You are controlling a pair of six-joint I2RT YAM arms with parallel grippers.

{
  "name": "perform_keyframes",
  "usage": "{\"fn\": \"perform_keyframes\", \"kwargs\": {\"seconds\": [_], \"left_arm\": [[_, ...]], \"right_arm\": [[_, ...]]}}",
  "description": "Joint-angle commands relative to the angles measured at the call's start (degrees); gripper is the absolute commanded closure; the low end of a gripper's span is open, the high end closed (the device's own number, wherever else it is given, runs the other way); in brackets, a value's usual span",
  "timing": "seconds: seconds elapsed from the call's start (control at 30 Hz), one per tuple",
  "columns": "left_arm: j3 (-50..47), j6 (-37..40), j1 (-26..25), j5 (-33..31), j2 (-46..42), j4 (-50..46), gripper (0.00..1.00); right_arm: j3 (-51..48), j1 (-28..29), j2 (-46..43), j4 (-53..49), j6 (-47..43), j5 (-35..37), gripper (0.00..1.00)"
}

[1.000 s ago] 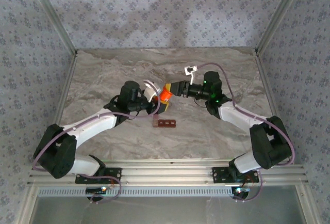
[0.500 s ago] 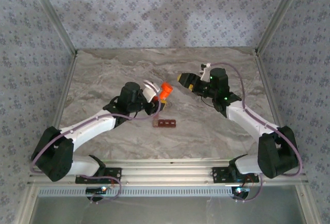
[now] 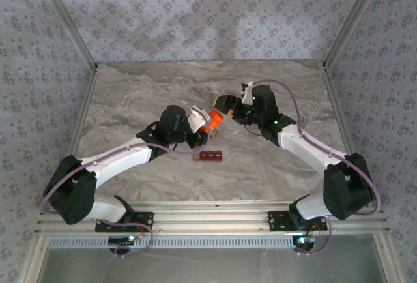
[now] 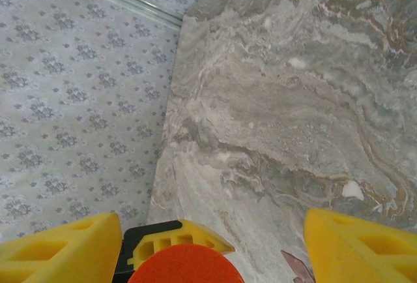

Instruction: Sort the pills into containers

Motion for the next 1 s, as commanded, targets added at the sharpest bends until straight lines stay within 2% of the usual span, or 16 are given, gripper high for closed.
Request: {"fn": "perform_keyframes", "kwargs": {"seconds": [0.0,0.53,0.73,0.87,0.97], "left_arm": [[2.3,1.2,-0.5,-0.4,0.3,-0.1,1.0],[3.1,1.2,-0.6,-0.9,0.9,0.1,1.0],[3.1,1.1,-0.6,-1.0,0.9,0.3,1.0],[2.7,0.3,-0.4,-0.1,0.4,1.0,1.0],[2.3,-2.1,0.4,3.6,-0.4,2.2,1.0]], "right_arm": [[1.7,1.1,0.7,-0.8,0.1,1.0,0.25],[-0.4,3.2,0.3,-0.3,-0.3,0.3,0.32],[-1.7,3.0,0.2,0.8,-0.9,-0.8,0.54],[-4.1,1.8,-0.1,6.4,-2.5,-3.0,0.59],[-6.5,-0.1,0.4,16.3,-7.8,-9.2,0.58]]}}
